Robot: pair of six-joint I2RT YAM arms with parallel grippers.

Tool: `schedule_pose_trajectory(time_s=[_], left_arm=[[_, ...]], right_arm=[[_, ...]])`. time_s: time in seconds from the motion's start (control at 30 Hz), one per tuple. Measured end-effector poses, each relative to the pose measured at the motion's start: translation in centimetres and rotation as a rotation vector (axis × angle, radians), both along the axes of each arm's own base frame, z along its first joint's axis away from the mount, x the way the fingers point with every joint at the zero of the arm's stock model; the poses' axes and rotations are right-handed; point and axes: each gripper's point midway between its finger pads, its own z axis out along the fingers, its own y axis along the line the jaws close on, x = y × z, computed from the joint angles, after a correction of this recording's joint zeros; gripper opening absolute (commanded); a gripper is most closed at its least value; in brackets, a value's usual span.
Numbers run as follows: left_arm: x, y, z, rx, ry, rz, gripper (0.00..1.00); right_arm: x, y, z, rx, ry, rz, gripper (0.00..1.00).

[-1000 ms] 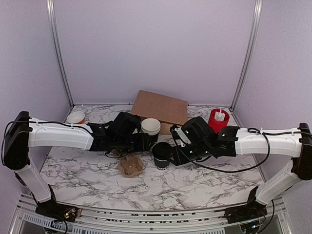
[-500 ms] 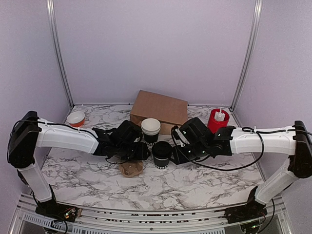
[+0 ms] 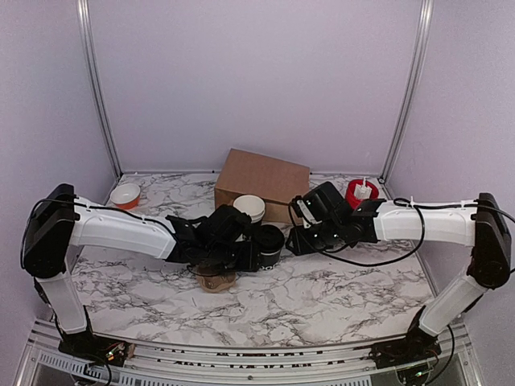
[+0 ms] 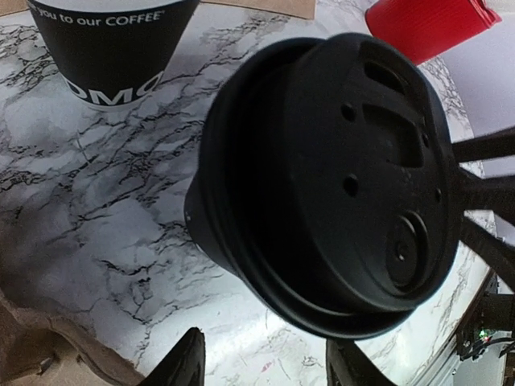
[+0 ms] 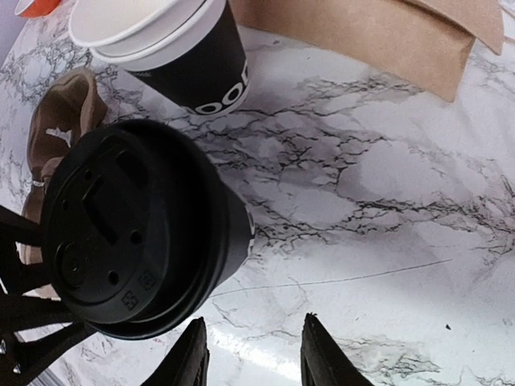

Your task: Pack the takeout coffee

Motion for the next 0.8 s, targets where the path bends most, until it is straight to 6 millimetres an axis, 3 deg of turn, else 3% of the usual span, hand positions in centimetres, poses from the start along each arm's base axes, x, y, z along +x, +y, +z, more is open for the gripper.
schedule_pose_trajectory(time_s=[0.17, 0.4, 0.53, 0.63, 0.73, 0.8], left_arm=[[-0.7, -0.8, 0.1, -0.015, 0.004, -0.027, 0.52], [-1.4, -0.4, 1.0, -0.033, -0.004, -0.038, 0.53], [-1.9, 0.6, 3.9, -0.080, -0.036, -0.045, 0.55], [-1.6, 1.1, 7.4, -0.146, -0.083, -0.040, 0.57], [-0.1, 2.0, 9.5, -0.182, -0.113, -0.014, 0.62], [1.6, 2.4, 9.7, -0.178, -0.124, 0.009, 0.63]], right_arm=[[1.4, -1.2, 0.2, -0.014, -0.018, -0.039, 0.40], [1.3, -1.7, 0.9, -0.014, -0.029, -0.040, 0.41], [0.9, -1.7, 2.9, 0.022, -0.061, -0.033, 0.41], [0.3, -1.3, 3.8, 0.040, -0.077, -0.020, 0.42], [-0.7, -0.3, 3.9, 0.040, -0.080, 0.007, 0.44], [-1.6, 0.6, 3.9, 0.040, -0.079, 0.028, 0.45]])
